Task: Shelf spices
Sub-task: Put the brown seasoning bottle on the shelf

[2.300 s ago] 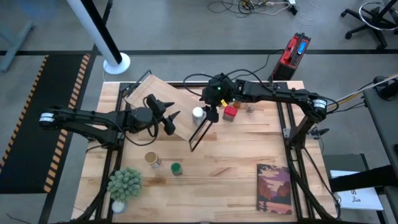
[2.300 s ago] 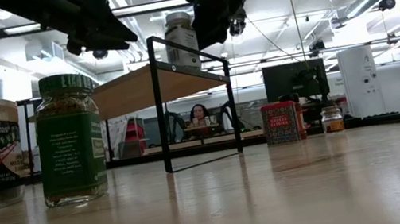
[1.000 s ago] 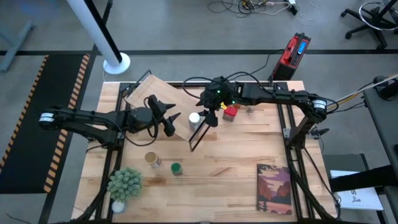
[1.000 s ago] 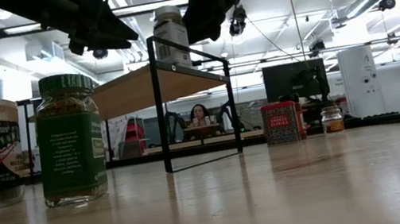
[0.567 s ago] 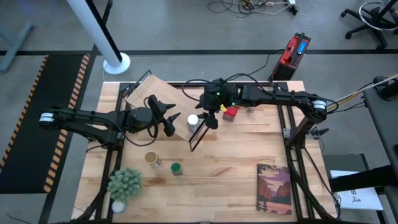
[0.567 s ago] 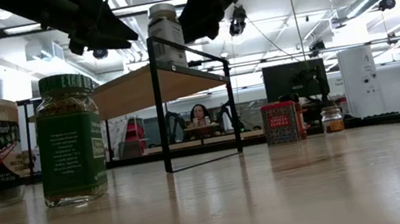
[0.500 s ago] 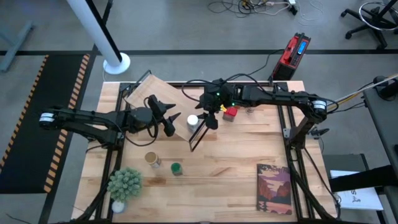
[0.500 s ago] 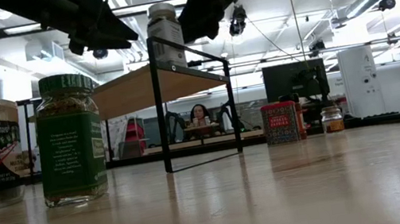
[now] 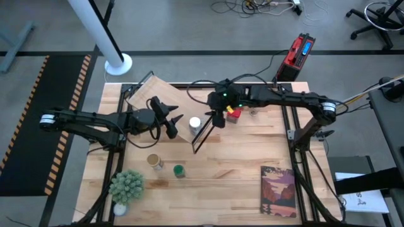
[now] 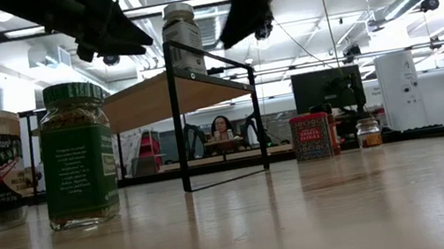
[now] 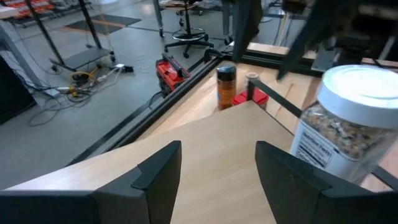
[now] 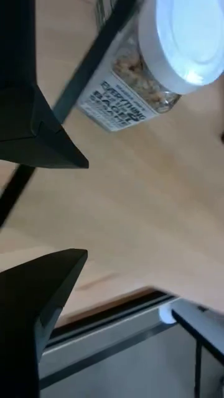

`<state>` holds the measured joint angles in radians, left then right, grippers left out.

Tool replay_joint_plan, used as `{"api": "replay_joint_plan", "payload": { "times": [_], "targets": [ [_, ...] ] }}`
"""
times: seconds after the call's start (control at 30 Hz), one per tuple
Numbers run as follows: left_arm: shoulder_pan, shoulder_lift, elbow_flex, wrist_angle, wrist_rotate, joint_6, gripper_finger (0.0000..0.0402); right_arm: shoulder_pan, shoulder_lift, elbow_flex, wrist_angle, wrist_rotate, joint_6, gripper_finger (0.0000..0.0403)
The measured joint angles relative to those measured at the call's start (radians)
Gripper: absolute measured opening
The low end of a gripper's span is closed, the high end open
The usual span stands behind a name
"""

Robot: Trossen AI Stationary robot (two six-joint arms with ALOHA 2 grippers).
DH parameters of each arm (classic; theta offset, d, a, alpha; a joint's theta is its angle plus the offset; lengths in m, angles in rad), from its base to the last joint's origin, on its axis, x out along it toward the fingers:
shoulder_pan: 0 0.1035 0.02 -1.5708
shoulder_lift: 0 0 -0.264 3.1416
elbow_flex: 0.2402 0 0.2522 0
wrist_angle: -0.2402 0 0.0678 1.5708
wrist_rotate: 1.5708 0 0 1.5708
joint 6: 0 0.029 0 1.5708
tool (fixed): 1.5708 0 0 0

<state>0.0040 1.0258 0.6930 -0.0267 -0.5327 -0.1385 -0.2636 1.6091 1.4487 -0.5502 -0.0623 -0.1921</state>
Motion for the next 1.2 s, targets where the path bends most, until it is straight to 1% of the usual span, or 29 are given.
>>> {"api": "replay_joint_plan", "payload": {
  "times": [0.17, 0.27, 0.33, 0.43, 0.57, 0.73, 0.8, 1.0, 1.2],
  "targets": [
    [0.000, -0.013, 0.000, -0.009, 0.009, -0.006, 0.0200, -0.026, -0.072, 0.000, -0.154, 0.013, 0.009, 0.0199],
    [0.000, -0.025, 0.000, -0.022, 0.023, -0.016, 0.0204, -0.039, -0.122, -0.017, -0.195, 0.042, 0.027, 0.0199],
    [0.000, -0.029, 0.000, -0.027, 0.023, -0.025, 0.0206, -0.042, -0.165, -0.053, -0.197, 0.066, 0.040, 0.0199],
    [0.000, -0.039, 0.000, -0.046, 0.027, -0.031, 0.0205, -0.044, -0.235, -0.138, -0.175, 0.089, 0.065, 0.0199],
    [0.000, -0.043, 0.000, -0.045, 0.027, -0.031, 0.0200, -0.059, -0.334, -0.288, -0.114, 0.098, 0.108, 0.0199],
    [0.000, -0.045, 0.000, -0.043, 0.027, -0.031, 0.0197, -0.092, -0.428, -0.458, -0.055, 0.192, 0.137, 0.0199],
    [0.000, -0.047, 0.000, -0.037, 0.027, -0.031, 0.0197, -0.121, -0.456, -0.513, -0.050, 0.196, 0.157, 0.0199],
    [0.000, -0.056, 0.000, -0.038, 0.028, -0.029, 0.0204, -0.209, -0.493, -0.618, -0.050, 0.196, 0.236, 0.0199],
    [0.000, -0.074, 0.000, -0.045, 0.028, -0.024, 0.0209, -0.254, -0.486, -0.651, -0.077, 0.194, 0.299, 0.0199]
  ]
}}
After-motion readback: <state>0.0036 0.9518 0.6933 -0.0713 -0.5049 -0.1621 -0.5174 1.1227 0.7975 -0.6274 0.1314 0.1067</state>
